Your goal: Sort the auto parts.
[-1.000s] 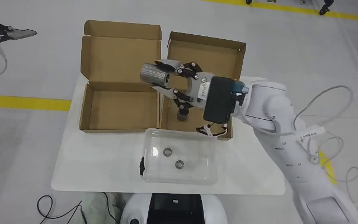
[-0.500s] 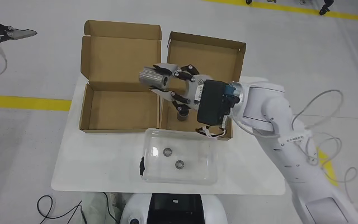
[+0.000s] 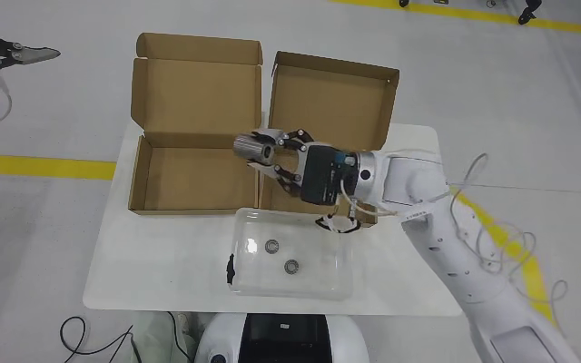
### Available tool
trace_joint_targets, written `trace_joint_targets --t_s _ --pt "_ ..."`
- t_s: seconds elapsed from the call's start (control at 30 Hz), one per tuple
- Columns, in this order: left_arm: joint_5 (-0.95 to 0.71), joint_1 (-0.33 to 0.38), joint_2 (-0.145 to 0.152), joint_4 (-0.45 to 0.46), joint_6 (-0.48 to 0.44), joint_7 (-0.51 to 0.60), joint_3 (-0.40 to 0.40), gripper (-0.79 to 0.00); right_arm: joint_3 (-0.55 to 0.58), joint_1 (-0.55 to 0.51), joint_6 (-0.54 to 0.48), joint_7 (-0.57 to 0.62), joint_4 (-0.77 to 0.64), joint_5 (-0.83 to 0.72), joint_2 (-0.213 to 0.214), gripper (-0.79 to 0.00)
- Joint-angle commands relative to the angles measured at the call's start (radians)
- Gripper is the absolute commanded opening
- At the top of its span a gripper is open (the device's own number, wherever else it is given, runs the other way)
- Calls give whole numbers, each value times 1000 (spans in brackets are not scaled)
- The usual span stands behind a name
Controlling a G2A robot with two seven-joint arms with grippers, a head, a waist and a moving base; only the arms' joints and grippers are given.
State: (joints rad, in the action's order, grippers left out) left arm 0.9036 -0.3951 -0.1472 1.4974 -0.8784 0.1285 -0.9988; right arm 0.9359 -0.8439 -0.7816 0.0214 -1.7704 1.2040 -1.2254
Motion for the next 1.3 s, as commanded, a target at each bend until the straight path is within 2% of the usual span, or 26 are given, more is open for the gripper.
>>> trace_joint_targets --t_s 0.0,0.3,0.53,0.63,0.93,1.27 --pt "0 0 0 0 0 0 0 0 3 -13 -3 -1 7 3 2 -785" --pt "0 0 0 0 0 0 0 0 9 -64 0 91 36 28 10 -785" --pt "0 0 0 0 0 0 0 0 26 -109 21 204 65 8 19 -785" --pt "0 0 0 0 0 0 0 0 33 -127 25 292 82 -14 24 -785" --pt "0 0 0 0 0 0 0 0 64 -177 126 572 76 -70 38 -785" --pt "0 0 0 0 0 0 0 0 60 -190 252 721 87 -69 39 -785"
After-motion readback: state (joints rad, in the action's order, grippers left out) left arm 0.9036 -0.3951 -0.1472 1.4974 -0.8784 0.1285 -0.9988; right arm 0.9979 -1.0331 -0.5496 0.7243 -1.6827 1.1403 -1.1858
